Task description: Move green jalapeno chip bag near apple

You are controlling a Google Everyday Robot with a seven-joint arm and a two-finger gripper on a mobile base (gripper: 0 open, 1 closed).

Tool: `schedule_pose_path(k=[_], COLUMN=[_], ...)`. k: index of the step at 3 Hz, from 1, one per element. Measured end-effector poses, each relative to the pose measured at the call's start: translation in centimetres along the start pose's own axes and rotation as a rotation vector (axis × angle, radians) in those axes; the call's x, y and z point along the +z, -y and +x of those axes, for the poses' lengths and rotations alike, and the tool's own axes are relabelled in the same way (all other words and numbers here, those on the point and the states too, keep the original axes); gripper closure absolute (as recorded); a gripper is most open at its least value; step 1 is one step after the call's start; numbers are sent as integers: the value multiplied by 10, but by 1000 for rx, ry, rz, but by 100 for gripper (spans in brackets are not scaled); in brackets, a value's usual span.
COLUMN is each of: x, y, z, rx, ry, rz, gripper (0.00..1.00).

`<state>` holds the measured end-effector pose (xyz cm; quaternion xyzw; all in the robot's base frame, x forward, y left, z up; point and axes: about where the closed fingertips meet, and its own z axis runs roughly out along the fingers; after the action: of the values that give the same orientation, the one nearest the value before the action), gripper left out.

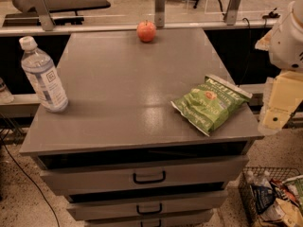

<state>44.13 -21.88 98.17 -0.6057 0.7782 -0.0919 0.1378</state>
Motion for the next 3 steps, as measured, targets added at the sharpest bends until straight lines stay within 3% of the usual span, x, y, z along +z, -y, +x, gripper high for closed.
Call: schedule_pose_path(k=[1, 2, 3], x=[1, 16, 50], y=[3, 10, 21], z=[-2, -6, -11], rx=[2, -10, -5], ry=[9, 61, 152], rz=[11, 15, -1], gripper=[0, 0, 0])
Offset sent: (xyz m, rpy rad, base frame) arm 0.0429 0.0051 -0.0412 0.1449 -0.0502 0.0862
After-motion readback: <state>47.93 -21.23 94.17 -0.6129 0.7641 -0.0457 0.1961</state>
